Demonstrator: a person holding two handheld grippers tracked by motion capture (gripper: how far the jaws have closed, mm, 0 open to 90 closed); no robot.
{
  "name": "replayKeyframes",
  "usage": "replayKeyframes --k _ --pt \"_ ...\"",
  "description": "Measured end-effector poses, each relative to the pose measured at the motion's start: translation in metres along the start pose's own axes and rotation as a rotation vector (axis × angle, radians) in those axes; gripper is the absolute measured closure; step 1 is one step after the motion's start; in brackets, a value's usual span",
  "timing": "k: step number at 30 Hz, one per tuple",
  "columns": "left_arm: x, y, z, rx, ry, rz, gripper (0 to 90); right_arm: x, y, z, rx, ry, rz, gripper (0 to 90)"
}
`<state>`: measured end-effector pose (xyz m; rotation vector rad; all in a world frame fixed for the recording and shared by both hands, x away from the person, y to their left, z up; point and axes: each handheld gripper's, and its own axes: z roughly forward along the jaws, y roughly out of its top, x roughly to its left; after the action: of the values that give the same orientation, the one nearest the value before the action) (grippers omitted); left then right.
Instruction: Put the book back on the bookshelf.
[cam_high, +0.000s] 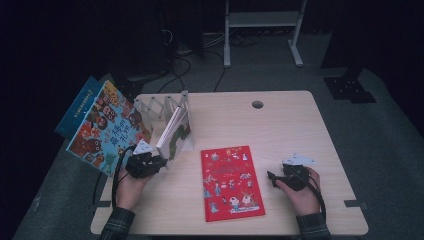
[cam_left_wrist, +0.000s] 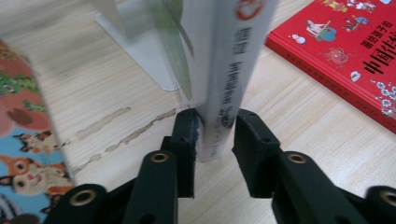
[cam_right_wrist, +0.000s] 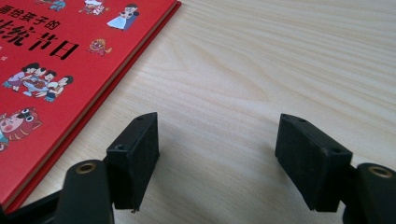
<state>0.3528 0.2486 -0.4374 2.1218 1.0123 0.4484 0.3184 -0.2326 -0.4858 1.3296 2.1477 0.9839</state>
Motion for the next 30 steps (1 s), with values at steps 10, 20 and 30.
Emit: replayKeyframes --k 10,20,30 --pt "-0.002 0.007 0.011 -0.02 -0.026 -0.008 69.2 0.0 0.0 0.0 0.0 0.0 0.0 29.3" --pt "-0.011 0.021 0.031 -0.043 -0.061 -0.006 68.8 0.0 0.0 0.0 0.0 0.0 0.0 29.3" --pt "-0.018 0.032 0.046 -0.059 -0.091 -0.016 66.2 0.0 0.0 0.0 0.0 -0.001 -0.001 29.4"
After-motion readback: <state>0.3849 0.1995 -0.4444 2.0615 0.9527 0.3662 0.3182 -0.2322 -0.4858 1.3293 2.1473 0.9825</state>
